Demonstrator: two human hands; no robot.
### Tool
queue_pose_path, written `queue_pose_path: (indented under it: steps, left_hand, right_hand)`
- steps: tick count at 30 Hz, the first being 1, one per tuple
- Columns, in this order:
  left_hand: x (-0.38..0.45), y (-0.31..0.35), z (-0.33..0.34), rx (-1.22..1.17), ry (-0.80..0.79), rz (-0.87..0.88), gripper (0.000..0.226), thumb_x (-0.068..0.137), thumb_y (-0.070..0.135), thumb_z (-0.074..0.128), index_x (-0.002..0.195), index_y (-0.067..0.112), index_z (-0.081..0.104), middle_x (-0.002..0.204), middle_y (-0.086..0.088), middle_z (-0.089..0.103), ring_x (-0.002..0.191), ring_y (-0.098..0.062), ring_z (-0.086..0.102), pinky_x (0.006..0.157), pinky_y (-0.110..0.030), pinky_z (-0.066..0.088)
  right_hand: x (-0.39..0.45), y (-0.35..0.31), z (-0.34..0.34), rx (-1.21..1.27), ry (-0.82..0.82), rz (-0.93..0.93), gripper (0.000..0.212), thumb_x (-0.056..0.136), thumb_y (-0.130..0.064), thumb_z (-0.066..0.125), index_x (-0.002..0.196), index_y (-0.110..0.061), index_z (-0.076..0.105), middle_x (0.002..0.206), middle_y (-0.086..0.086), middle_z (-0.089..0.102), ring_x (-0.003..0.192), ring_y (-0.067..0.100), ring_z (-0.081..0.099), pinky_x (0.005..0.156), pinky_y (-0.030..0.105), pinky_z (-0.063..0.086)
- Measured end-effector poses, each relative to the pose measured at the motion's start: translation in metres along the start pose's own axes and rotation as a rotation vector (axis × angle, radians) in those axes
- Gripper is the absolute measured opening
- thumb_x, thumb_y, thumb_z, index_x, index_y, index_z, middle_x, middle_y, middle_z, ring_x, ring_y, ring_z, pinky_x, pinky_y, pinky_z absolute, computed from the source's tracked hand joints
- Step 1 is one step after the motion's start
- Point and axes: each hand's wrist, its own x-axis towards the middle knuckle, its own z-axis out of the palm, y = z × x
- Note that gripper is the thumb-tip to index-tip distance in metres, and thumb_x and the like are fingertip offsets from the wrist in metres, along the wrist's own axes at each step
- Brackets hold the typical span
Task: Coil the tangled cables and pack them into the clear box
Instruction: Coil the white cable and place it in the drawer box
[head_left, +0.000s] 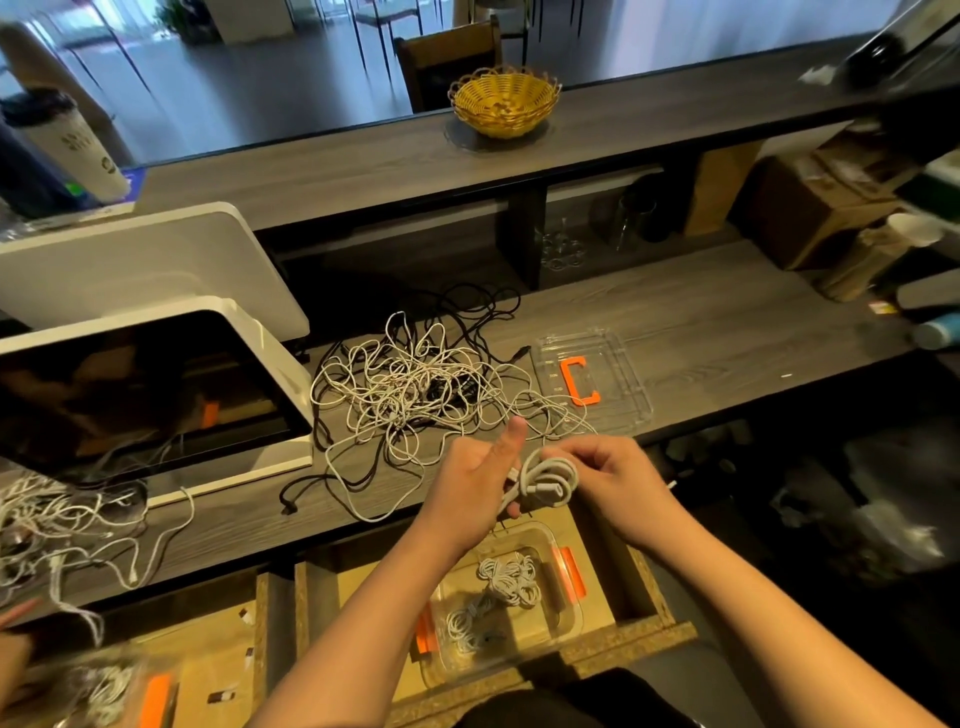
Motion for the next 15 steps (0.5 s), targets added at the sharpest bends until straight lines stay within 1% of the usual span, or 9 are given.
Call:
queue_pose_path:
  steps: [2, 4, 5, 6, 8, 11, 13, 15]
  left_hand:
    - [0.0, -0.001, 0.0, -0.033, 0.041, -0.026, 0.076, 0.084, 0.061, 0.037, 0.061, -0.008, 0.057, 0.044, -0.003, 0.049, 0.033, -0.004, 0.044, 0.04, -0.012, 0.034]
    - [0.0, -0.004, -0.001, -0.184, 0.089, -0.071, 0.064, 0.082, 0.065, 0.04, 0.06, 0.007, 0.056, 0.044, 0.002, 0.049, 0.033, -0.008, 0.042, 0.037, -0.016, 0.033]
    - [0.0, -0.007, -0.002, -0.282, 0.098, -0.085, 0.062, 0.079, 0.068, 0.043, 0.061, 0.01, 0.055, 0.044, 0.001, 0.048, 0.033, -0.01, 0.041, 0.037, -0.018, 0.032]
    - [0.001, -0.009, -0.003, -0.354, 0.101, -0.09, 0.062, 0.077, 0.071, 0.045, 0.062, 0.011, 0.054, 0.044, 0.0, 0.046, 0.033, -0.012, 0.04, 0.037, -0.02, 0.032]
    - [0.001, -0.013, -0.004, -0.416, 0.092, -0.073, 0.061, 0.076, 0.07, 0.048, 0.065, 0.01, 0.053, 0.045, 0.0, 0.043, 0.035, -0.012, 0.037, 0.04, -0.023, 0.032]
    - [0.001, -0.012, -0.003, -0.463, 0.068, -0.021, 0.049, 0.087, 0.055, 0.048, 0.078, 0.007, 0.053, 0.051, 0.002, 0.042, 0.042, -0.01, 0.037, 0.047, -0.02, 0.035]
    - [0.002, -0.011, -0.004, -0.448, 0.068, 0.006, 0.039, 0.093, 0.043, 0.047, 0.085, 0.006, 0.055, 0.055, 0.004, 0.045, 0.048, -0.008, 0.04, 0.052, -0.018, 0.038]
    - [0.001, -0.013, -0.007, -0.367, 0.094, 0.013, 0.035, 0.095, 0.039, 0.048, 0.088, 0.007, 0.059, 0.058, 0.006, 0.05, 0.053, -0.006, 0.045, 0.054, -0.017, 0.041]
  right_hand:
    - [-0.005, 0.002, 0.007, 0.005, -0.038, 0.022, 0.023, 0.095, -0.03, 0.062, 0.092, -0.013, 0.077, 0.08, 0.012, 0.071, 0.075, 0.025, 0.065, 0.073, 0.041, 0.051]
    - [-0.007, -0.001, 0.01, 0.006, -0.017, 0.014, 0.03, 0.095, -0.037, 0.058, 0.086, -0.015, 0.076, 0.075, 0.019, 0.065, 0.067, 0.028, 0.057, 0.066, 0.039, 0.046]
    - [-0.006, -0.004, 0.011, 0.009, -0.003, 0.011, 0.032, 0.096, -0.04, 0.057, 0.084, -0.017, 0.075, 0.075, 0.019, 0.064, 0.067, 0.032, 0.057, 0.066, 0.042, 0.046]
    - [-0.005, -0.007, 0.012, 0.011, 0.005, 0.011, 0.033, 0.096, -0.042, 0.056, 0.082, -0.018, 0.074, 0.075, 0.019, 0.065, 0.069, 0.035, 0.058, 0.067, 0.045, 0.048]
    - [-0.004, -0.01, 0.015, -0.004, 0.012, 0.014, 0.034, 0.096, -0.042, 0.056, 0.08, -0.018, 0.073, 0.074, 0.019, 0.065, 0.07, 0.037, 0.059, 0.069, 0.049, 0.049]
    - [-0.004, -0.011, 0.02, -0.082, 0.036, 0.006, 0.037, 0.096, -0.044, 0.055, 0.08, -0.015, 0.073, 0.075, 0.018, 0.066, 0.074, 0.035, 0.06, 0.071, 0.05, 0.049]
    - [-0.007, -0.013, 0.023, -0.116, 0.036, -0.008, 0.039, 0.096, -0.043, 0.054, 0.079, -0.013, 0.072, 0.073, 0.017, 0.064, 0.071, 0.032, 0.058, 0.069, 0.048, 0.047]
    - [-0.01, -0.014, 0.026, -0.132, 0.028, 0.005, 0.037, 0.098, -0.041, 0.053, 0.079, -0.013, 0.071, 0.07, 0.016, 0.062, 0.068, 0.03, 0.056, 0.067, 0.047, 0.046]
